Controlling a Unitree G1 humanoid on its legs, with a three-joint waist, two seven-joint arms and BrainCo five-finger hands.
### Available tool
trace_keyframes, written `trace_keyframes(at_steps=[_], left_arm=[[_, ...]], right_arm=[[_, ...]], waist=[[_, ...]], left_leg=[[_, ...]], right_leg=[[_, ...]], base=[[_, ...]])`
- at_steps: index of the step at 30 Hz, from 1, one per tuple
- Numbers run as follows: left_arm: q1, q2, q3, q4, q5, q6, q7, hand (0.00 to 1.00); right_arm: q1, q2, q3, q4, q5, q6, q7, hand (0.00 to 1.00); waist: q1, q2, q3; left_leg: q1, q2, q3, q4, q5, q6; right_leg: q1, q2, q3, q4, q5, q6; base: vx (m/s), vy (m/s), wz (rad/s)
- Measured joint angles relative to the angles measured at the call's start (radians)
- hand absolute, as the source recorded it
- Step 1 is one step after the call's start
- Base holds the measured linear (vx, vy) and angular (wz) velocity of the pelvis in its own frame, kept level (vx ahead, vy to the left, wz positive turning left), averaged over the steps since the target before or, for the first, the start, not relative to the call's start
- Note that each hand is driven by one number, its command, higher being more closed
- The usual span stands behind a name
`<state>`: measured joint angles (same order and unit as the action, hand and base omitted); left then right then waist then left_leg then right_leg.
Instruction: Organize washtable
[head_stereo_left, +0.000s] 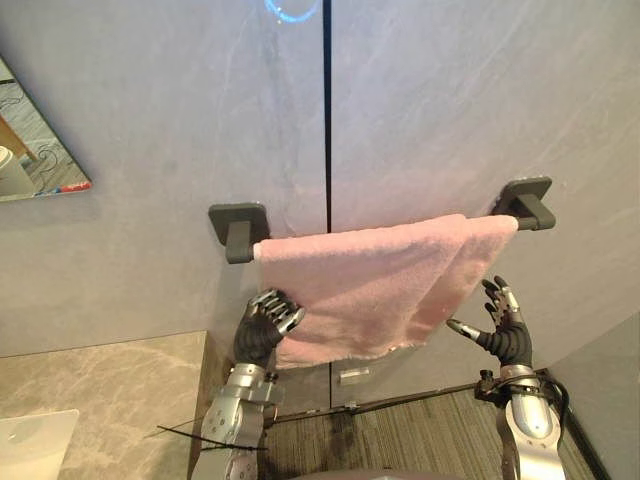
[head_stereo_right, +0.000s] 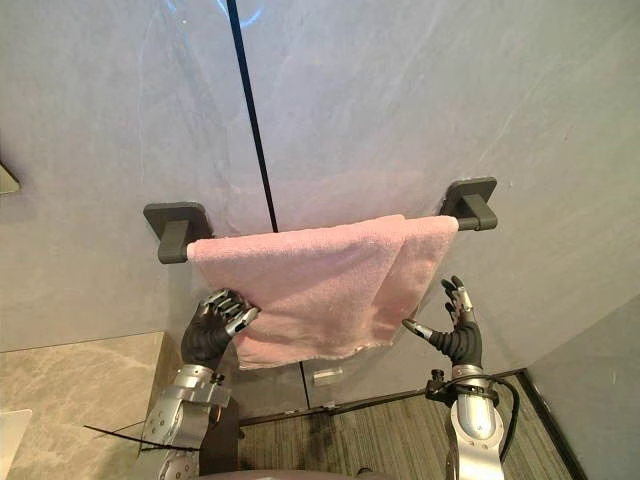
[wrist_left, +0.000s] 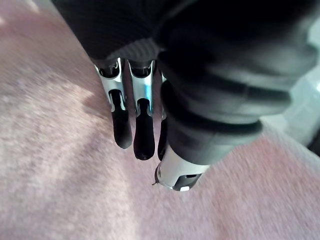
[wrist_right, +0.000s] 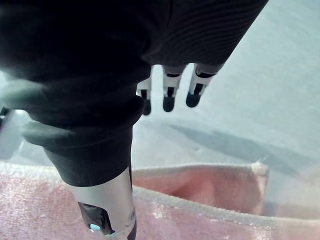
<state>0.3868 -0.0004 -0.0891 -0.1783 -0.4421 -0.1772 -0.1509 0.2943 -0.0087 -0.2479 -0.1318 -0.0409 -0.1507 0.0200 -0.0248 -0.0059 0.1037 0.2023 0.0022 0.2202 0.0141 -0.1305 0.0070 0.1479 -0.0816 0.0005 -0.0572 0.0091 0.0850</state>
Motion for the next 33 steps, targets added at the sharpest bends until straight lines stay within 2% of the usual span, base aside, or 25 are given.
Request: trace_keyframes(at_steps=[6, 12, 19, 26, 30, 33], left_arm=[[0.071, -0.016, 0.062, 0.069, -0.022, 0.015, 0.015, 0.0], [0.075, -0.035, 0.086, 0.175, -0.016, 0.022, 0.023, 0.0], [0.042, -0.036, 0.1, 0.373, 0.09, 0.027, 0.049, 0.0], [-0.044, -0.029, 0.098, 0.648, 0.211, 0.037, 0.093, 0.0], [-0.092, -0.008, 0.096, 0.794, 0.287, 0.037, 0.114, 0.0], [-0.106, 0.003, 0.094, 0.871, 0.304, 0.038, 0.132, 0.0]], right_arm=[[0.08, 0.047, 0.014, -0.062, -0.009, 0.003, -0.02, 0.0], [0.139, 0.048, 0.067, -0.056, -0.046, 0.005, -0.02, 0.0], [0.12, 0.047, 0.129, 0.186, -0.1, 0.01, -0.017, 0.0], [0.06, 0.017, 0.129, 0.522, -0.108, 0.046, -0.018, 0.0], [0.021, 0.01, 0.128, 0.661, -0.104, 0.051, -0.022, 0.0], [-0.008, 0.001, 0.128, 0.725, -0.086, 0.051, -0.024, 0.0]], waist=[[0.02, -0.018, 0.007], [0.039, -0.024, 0.004], [0.043, -0.033, -0.009], [0.04, 0.004, -0.038], [0.041, 0.005, -0.039], [0.041, 0.005, -0.039]], left_leg=[[-0.004, 0.012, 0.001, 0.01, -0.006, 0.0], [-0.016, 0.032, 0.003, 0.063, -0.037, -0.01], [-0.021, 0.053, 0.003, 0.073, -0.043, -0.02], [-0.017, 0.061, 0.011, 0.052, -0.036, -0.033], [-0.015, 0.061, 0.012, 0.031, -0.024, -0.046], [-0.015, 0.061, 0.022, 0.022, -0.018, -0.046]], right_leg=[[0.004, -0.002, -0.025, 0.005, -0.008, -0.004], [0.003, 0.008, -0.038, 0.042, -0.04, -0.012], [-0.001, 0.025, -0.054, 0.053, -0.053, -0.025], [-0.011, 0.035, -0.054, 0.051, -0.052, -0.025], [-0.012, 0.04, -0.048, 0.03, -0.036, -0.029], [-0.015, 0.044, -0.034, 0.015, -0.023, -0.032]], base=[[-0.02, -0.044, 0.07], [-0.02, -0.056, 0.04], [-0.02, -0.069, 0.02], [-0.01, -0.051, -0.04], [-0.04, -0.046, -0.05], [-0.05, -0.045, -0.14]])
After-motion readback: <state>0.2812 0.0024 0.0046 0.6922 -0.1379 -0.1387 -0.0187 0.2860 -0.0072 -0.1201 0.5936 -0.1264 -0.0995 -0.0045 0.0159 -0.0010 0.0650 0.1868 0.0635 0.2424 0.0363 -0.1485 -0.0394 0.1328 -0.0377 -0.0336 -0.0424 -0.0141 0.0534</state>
